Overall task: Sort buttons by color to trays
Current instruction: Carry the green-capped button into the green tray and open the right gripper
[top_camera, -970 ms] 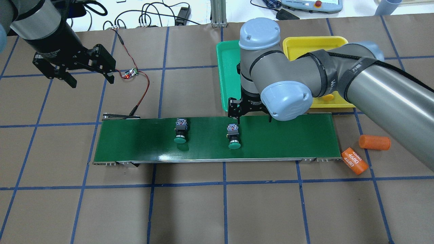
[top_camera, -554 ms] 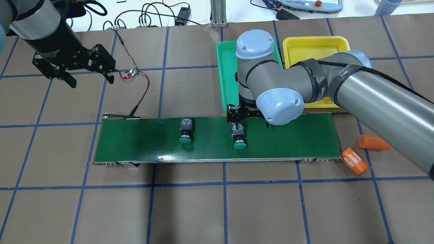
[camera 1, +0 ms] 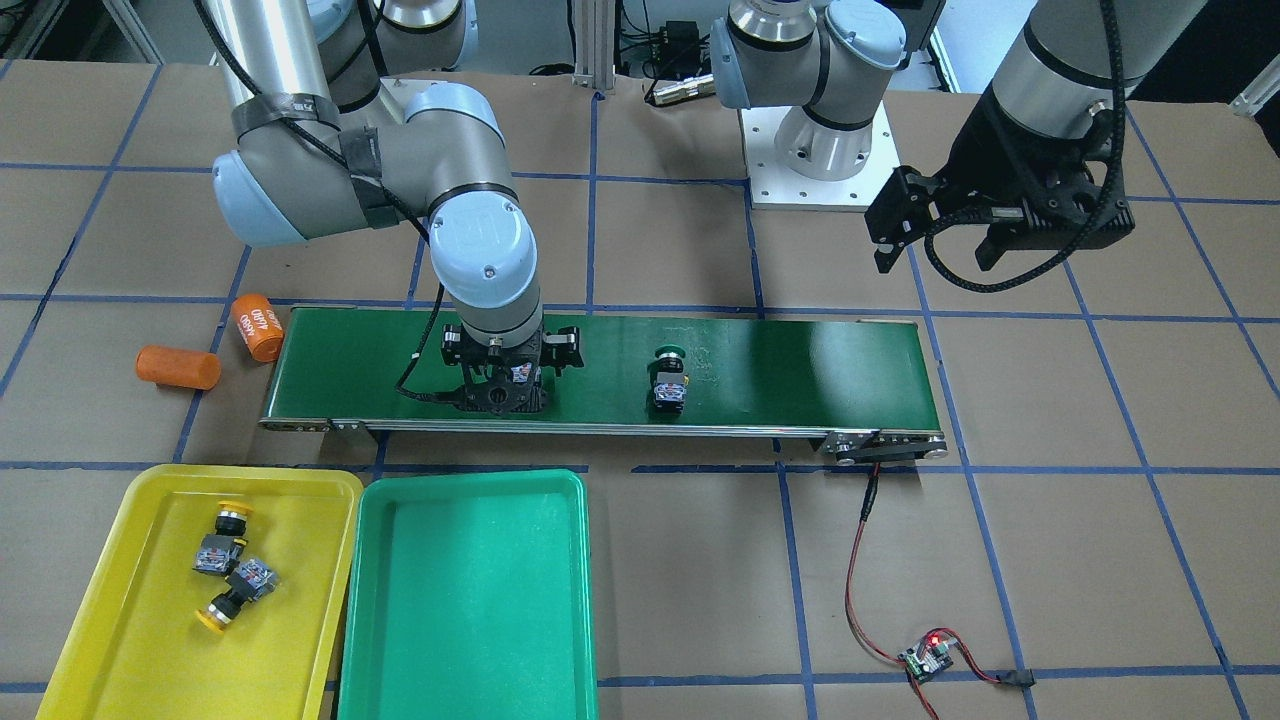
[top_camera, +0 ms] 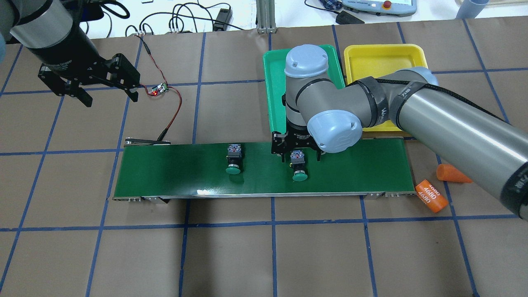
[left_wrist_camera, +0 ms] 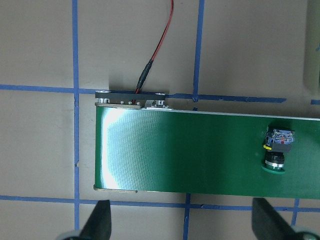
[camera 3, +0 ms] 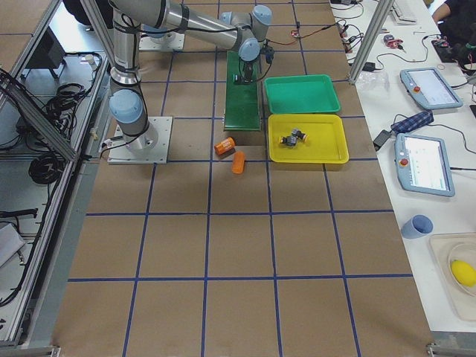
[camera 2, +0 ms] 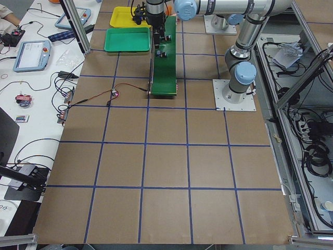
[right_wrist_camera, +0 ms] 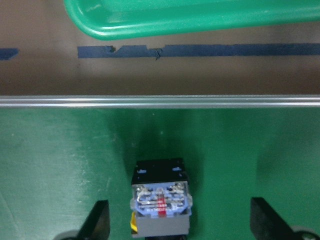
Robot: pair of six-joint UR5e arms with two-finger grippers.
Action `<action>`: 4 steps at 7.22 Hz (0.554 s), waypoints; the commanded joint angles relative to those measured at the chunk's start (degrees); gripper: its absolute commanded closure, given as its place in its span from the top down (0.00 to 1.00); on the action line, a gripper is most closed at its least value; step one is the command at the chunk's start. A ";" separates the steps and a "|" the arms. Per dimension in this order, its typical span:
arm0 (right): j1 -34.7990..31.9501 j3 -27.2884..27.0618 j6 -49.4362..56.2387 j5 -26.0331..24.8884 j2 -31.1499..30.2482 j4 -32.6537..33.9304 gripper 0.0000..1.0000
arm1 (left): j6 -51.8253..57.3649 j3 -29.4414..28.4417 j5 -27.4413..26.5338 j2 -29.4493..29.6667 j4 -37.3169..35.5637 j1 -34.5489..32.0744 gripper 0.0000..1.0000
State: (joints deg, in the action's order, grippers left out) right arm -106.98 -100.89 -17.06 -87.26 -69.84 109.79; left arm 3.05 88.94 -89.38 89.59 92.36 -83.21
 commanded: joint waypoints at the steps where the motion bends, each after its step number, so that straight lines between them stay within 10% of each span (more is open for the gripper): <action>1: 0.10 0.25 0.10 -0.62 1.02 0.25 0.28 | -0.06 0.01 0.00 -0.03 -0.07 -0.03 1.00; 2: 0.71 0.42 0.45 -1.06 0.58 -0.45 0.00 | -0.06 0.01 0.00 -0.03 -0.07 0.06 1.00; 4: 1.33 1.21 0.37 -1.33 0.05 -0.89 0.00 | -0.06 0.10 0.00 0.15 -0.07 -0.03 1.00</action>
State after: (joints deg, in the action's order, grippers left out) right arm -106.04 -100.19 -16.72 -88.35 -69.50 109.16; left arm 2.99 89.00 -89.38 89.64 92.29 -83.20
